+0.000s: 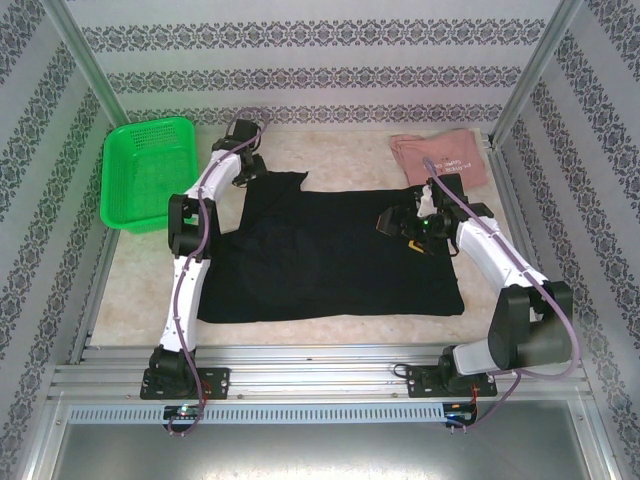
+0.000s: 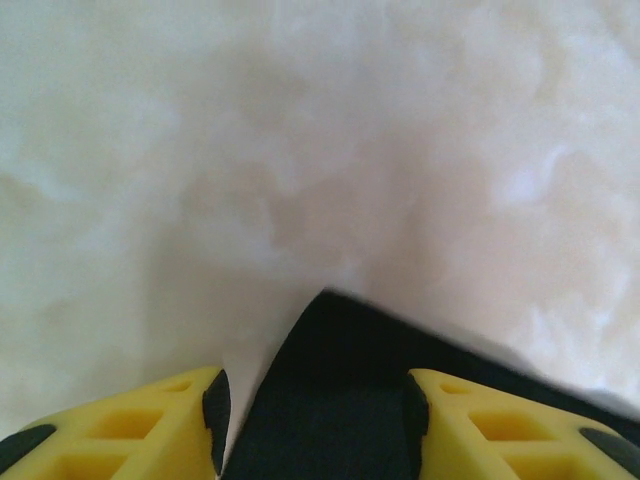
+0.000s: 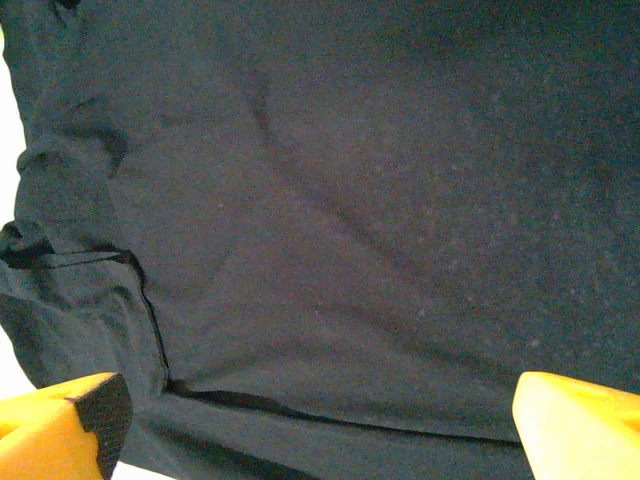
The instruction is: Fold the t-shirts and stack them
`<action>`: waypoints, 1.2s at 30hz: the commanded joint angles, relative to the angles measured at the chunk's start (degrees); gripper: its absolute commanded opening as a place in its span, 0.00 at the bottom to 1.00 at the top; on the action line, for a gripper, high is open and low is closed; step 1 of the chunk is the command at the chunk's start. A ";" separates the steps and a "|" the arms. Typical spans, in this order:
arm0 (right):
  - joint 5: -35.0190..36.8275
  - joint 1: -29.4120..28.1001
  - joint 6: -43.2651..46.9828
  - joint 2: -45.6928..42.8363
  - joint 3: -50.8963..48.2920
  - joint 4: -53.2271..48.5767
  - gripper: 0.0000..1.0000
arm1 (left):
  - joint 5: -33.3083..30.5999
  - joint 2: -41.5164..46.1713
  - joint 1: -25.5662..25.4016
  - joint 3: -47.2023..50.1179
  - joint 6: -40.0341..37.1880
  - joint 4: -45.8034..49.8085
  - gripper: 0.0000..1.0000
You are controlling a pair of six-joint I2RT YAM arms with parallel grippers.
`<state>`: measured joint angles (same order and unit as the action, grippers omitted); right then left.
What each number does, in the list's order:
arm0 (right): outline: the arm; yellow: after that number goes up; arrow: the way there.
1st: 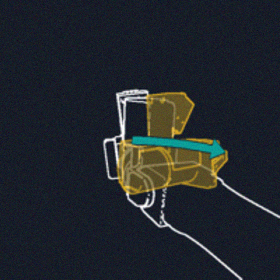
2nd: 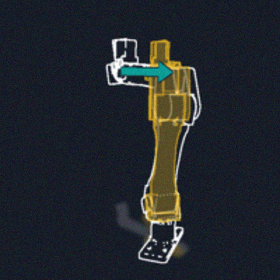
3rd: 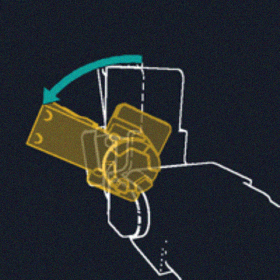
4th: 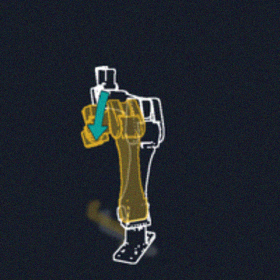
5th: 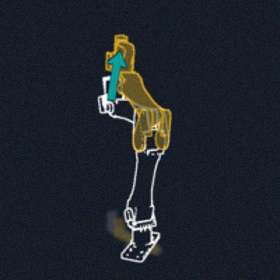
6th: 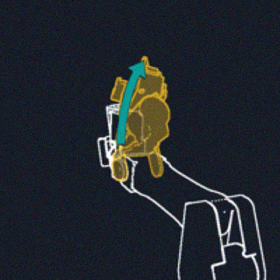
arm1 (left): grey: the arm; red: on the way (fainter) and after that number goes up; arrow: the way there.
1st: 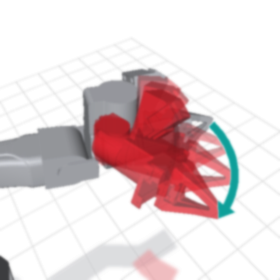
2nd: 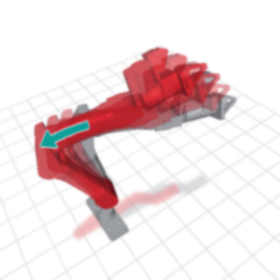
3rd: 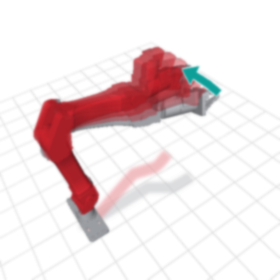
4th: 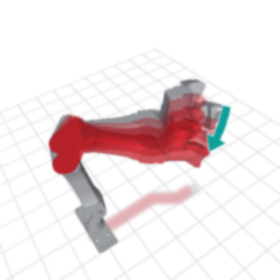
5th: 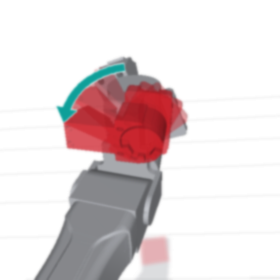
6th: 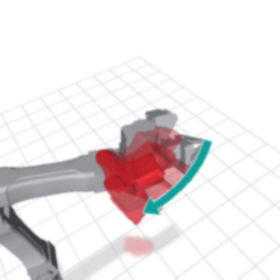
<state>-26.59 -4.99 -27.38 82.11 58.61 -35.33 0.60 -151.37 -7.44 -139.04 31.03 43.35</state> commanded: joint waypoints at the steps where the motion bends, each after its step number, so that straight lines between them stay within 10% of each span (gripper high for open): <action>1: -0.58 1.50 2.40 1.41 2.52 -0.16 0.98 | 0.08 -5.52 -0.30 -7.02 -1.34 2.79 0.46; 15: 8.40 13.79 2.51 16.02 17.81 -4.01 0.98 | 3.10 -4.12 -1.30 -5.21 -4.54 4.79 0.00; 36: 18.13 14.28 6.92 46.93 49.28 -7.63 0.66 | 4.72 33.40 -1.60 26.24 -7.45 -11.19 0.00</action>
<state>-10.17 9.23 -20.84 126.78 104.20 -40.73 4.73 -119.70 -8.95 -114.78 25.19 34.37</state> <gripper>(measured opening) 0.671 0.055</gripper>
